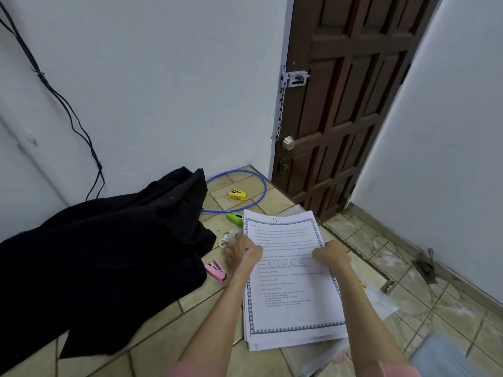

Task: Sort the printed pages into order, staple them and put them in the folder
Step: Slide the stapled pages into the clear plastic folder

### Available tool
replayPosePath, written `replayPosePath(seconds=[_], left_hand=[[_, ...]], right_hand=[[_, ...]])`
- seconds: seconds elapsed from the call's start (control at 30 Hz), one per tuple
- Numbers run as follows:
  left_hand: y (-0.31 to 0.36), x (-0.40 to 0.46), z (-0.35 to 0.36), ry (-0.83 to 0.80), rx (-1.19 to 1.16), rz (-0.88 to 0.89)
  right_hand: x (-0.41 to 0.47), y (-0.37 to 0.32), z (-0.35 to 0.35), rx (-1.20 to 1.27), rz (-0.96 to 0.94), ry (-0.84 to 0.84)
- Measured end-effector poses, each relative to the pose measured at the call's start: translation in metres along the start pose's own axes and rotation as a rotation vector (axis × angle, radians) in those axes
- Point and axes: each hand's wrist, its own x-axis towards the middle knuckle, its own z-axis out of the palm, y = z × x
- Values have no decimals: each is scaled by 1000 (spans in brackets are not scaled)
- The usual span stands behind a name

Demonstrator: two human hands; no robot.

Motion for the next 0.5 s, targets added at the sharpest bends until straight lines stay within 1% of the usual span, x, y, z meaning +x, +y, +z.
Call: replayPosePath(seconds=[0.07, 0.17, 0.23, 0.33, 0.4, 0.5], left_hand=[[-2, -2, 1, 18, -80, 93], [-4, -10, -2, -56, -394, 220], [-4, -11, -10, -123, -480, 214], [-4, -12, -23, -220, -627, 165], [-9, -16, -34, -262, -715, 158], [-22, -30, -60, -292, -802, 193]], right_hand=[[5, 3, -2, 36, 12, -57], [40, 25, 5, 116, 17, -106], [49, 34, 7, 147, -11, -105], [-5, 12, -11, 253, -87, -106], [-21, 9, -19, 354, -151, -186], [-41, 1, -25, 556, -255, -384]])
